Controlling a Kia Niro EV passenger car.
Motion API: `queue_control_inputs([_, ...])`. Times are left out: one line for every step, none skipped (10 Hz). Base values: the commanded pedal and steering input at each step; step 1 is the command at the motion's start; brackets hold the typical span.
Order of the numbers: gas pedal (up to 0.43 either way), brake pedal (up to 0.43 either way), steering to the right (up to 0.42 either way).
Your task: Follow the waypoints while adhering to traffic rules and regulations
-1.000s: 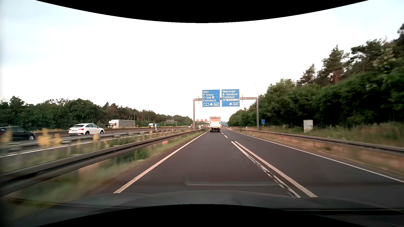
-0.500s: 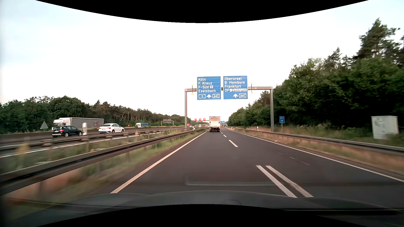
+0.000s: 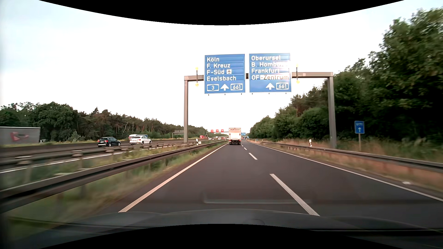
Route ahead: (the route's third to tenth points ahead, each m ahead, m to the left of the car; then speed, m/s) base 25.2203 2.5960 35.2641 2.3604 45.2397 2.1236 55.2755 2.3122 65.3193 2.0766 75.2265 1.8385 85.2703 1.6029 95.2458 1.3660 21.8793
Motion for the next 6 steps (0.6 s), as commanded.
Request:
queue_control_inputs([0.118,0.0,0.0])
queue_control_inputs([0.118,0.0,0.0])
queue_control_inputs([0.118,0.0,0.0])
queue_control_inputs([0.118,0.0,0.0])
queue_control_inputs([0.118,0.0,0.0])
queue_control_inputs([0.118,0.0,0.0])
